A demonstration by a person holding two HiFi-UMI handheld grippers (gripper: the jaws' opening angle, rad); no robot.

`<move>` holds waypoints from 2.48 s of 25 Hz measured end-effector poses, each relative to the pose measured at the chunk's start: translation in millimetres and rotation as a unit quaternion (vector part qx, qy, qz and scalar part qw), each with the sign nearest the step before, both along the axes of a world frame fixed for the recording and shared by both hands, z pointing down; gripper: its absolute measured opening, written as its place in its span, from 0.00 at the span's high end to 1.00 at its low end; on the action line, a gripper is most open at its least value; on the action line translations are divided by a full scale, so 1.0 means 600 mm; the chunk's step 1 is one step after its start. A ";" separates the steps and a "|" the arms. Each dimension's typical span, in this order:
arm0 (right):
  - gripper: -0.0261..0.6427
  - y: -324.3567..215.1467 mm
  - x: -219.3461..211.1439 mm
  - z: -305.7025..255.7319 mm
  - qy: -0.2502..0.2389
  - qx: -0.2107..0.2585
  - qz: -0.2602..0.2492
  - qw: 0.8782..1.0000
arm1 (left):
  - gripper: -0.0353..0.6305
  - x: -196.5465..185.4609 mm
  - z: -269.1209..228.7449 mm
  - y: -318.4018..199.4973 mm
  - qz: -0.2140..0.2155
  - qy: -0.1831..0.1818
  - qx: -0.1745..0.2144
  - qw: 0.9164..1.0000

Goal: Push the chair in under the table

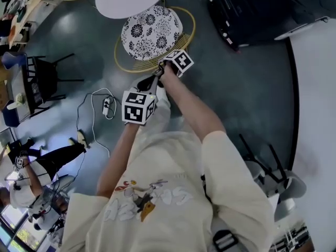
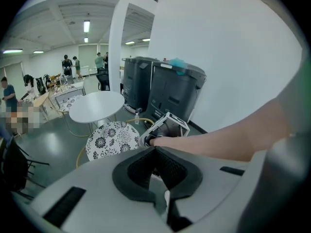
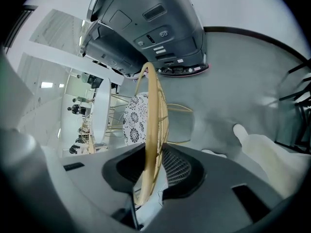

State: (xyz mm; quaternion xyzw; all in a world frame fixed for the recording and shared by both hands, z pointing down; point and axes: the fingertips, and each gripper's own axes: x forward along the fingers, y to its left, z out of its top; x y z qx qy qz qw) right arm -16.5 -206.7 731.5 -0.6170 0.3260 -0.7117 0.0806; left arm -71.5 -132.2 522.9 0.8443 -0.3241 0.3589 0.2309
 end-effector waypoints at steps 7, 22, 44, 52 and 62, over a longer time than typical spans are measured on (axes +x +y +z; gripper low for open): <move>0.83 0.008 -0.004 -0.008 -0.043 0.030 0.017 0.999 | 0.93 0.000 0.002 -0.012 -0.015 0.009 0.002 1.000; 0.80 0.156 0.056 -0.118 0.003 0.068 -0.175 0.982 | 0.93 0.012 -0.050 0.017 -0.016 0.043 0.022 0.999; 0.84 0.264 0.042 -0.569 0.055 0.354 -0.463 0.811 | 0.93 0.018 -0.245 0.124 0.012 0.112 0.056 0.992; 0.89 0.308 0.031 -0.615 0.186 0.422 -0.480 0.747 | 0.93 0.034 -0.271 0.168 0.003 0.138 0.077 0.987; 0.93 0.342 0.023 -0.647 0.257 0.457 -0.493 0.695 | 0.93 0.073 -0.284 0.214 0.036 0.144 0.093 0.985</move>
